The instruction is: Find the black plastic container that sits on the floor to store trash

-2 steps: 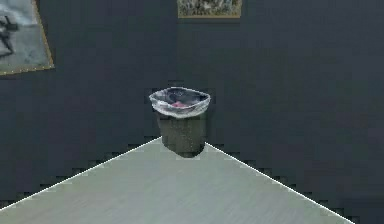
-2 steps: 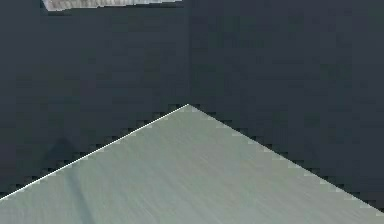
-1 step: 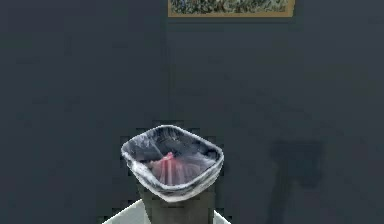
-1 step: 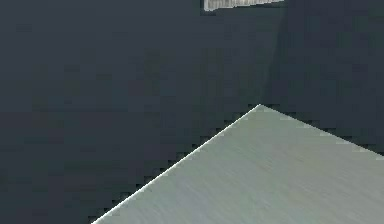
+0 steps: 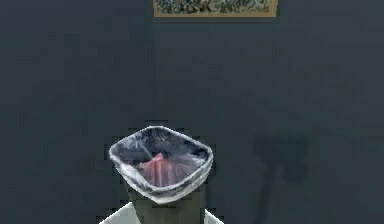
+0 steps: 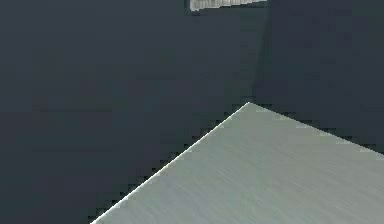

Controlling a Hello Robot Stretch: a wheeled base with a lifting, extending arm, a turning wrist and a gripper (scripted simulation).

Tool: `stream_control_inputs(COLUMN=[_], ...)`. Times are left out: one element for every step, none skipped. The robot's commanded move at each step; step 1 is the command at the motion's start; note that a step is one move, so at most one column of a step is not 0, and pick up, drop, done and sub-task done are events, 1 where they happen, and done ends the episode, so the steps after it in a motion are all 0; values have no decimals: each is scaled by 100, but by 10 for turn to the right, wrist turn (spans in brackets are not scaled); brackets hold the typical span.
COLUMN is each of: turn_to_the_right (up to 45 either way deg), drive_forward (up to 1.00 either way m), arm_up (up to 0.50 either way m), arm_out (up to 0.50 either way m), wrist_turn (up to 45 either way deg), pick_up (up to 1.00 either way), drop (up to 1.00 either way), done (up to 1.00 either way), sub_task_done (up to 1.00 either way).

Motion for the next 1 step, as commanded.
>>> stream_control_inputs(turn_to_the_right=[0], drive_forward=[5], arm_up=[0], arm_out=[0], wrist_turn=[0], pick_up=[0], drop=[0], done=[0], sub_task_done=[0])
